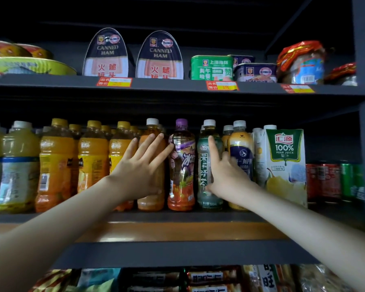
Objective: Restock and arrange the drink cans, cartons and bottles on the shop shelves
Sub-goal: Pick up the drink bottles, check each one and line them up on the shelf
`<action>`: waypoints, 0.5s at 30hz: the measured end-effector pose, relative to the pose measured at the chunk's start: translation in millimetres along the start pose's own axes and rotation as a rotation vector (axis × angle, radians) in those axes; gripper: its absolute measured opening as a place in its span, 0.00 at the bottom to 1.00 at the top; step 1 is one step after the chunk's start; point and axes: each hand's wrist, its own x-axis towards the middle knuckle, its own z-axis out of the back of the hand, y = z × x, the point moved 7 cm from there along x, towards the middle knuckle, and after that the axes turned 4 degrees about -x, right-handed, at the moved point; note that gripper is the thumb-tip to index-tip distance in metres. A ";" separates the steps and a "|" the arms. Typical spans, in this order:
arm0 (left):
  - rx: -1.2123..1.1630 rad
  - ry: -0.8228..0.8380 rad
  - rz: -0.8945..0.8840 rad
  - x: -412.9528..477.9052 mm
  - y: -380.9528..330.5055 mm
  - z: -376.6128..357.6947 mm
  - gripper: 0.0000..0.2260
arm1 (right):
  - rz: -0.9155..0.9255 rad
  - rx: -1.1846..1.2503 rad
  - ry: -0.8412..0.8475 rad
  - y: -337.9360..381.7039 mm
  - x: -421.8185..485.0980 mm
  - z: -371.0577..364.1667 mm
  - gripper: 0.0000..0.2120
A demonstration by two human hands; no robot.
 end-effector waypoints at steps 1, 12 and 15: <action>0.003 0.009 0.017 -2.1 3.8 0.1 0.58 | 0.031 -0.045 -0.063 4.5 -1.0 5.9 0.54; -0.026 0.090 0.078 -14.9 18.6 4.4 0.52 | 0.094 -0.019 -0.200 69.1 17.0 6.7 0.40; -0.019 0.153 0.035 -21.1 17.0 1.8 0.47 | 0.021 -0.043 -0.171 75.0 22.6 3.7 0.40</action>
